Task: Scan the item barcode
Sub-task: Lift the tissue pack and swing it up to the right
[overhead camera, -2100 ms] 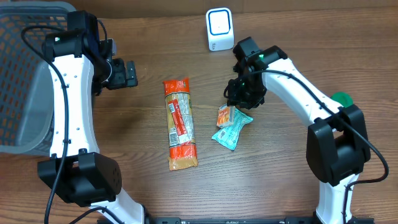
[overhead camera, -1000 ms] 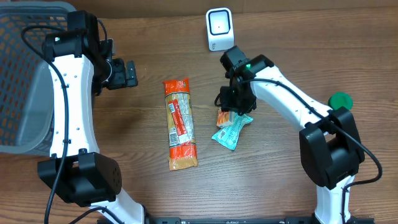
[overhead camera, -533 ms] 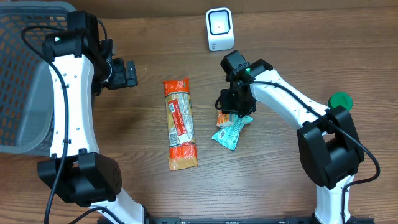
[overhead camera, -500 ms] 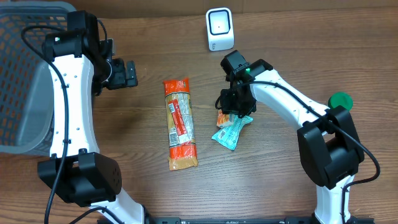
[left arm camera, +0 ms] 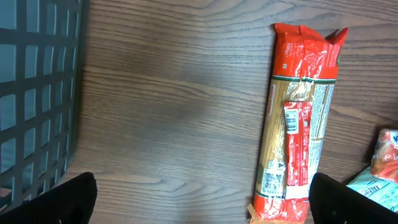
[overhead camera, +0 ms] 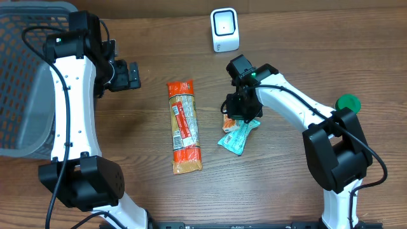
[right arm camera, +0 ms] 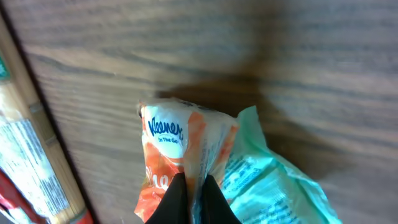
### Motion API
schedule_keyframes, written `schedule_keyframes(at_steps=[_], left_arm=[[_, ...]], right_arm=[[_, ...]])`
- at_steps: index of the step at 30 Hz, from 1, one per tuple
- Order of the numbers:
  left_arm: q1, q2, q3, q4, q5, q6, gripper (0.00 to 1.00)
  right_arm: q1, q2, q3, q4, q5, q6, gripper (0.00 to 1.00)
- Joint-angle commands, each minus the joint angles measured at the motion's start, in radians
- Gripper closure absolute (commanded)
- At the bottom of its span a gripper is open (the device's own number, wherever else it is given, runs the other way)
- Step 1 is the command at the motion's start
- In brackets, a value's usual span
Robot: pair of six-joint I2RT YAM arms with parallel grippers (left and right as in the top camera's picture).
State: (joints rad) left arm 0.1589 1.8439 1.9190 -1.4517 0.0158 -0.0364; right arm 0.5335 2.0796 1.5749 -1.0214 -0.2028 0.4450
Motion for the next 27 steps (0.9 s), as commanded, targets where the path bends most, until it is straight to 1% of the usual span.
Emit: schedule_keyframes(at_steps=[1, 4, 8, 11, 12, 14, 16, 20, 21, 23, 25, 27], left_arm=[[-0.002, -0.025, 0.019, -0.002, 0.007, 0.014, 0.0], [-0.002, -0.025, 0.019, -0.002, 0.007, 0.014, 0.0], [-0.002, -0.025, 0.019, -0.002, 0.007, 0.014, 0.0], [-0.002, -0.025, 0.019, -0.002, 0.007, 0.014, 0.0], [-0.002, -0.025, 0.019, -0.002, 0.007, 0.014, 0.0], [-0.002, -0.025, 0.019, -0.002, 0.007, 0.014, 0.0], [-0.002, -0.025, 0.019, -0.002, 0.007, 0.014, 0.0], [-0.002, -0.025, 0.019, -0.002, 0.007, 0.014, 0.0], [-0.002, -0.025, 0.019, -0.002, 0.007, 0.014, 0.0], [-0.002, -0.025, 0.019, -0.002, 0.007, 0.014, 0.0], [-0.002, -0.025, 0.019, -0.002, 0.007, 0.015, 0.0], [-0.002, -0.025, 0.019, -0.002, 0.007, 0.014, 0.0]], right_arm=[[-0.038, -0.057, 0.061, -0.047, -0.01, -0.013, 0.96], [-0.095, -0.131, 0.071, -0.066, -0.156, -0.122, 0.96], [-0.222, -0.217, 0.071, -0.084, -0.462, -0.257, 0.96], [-0.34, -0.238, 0.07, -0.136, -0.768, -0.405, 0.96], [-0.385, -0.238, 0.07, -0.175, -0.882, -0.481, 0.96], [-0.44, -0.237, 0.068, -0.238, -0.997, -0.594, 0.96], [-0.48, -0.237, 0.068, -0.303, -1.049, -0.683, 0.96], [-0.53, -0.237, 0.068, -0.467, -1.165, -0.914, 0.96], [-0.546, -0.238, 0.068, -0.531, -1.22, -0.999, 0.96], [-0.572, -0.238, 0.068, -0.62, -1.298, -1.101, 0.96], [-0.598, -0.238, 0.067, -0.673, -1.368, -1.16, 0.96], [-0.618, -0.238, 0.072, -0.673, -1.368, -1.146, 0.96]])
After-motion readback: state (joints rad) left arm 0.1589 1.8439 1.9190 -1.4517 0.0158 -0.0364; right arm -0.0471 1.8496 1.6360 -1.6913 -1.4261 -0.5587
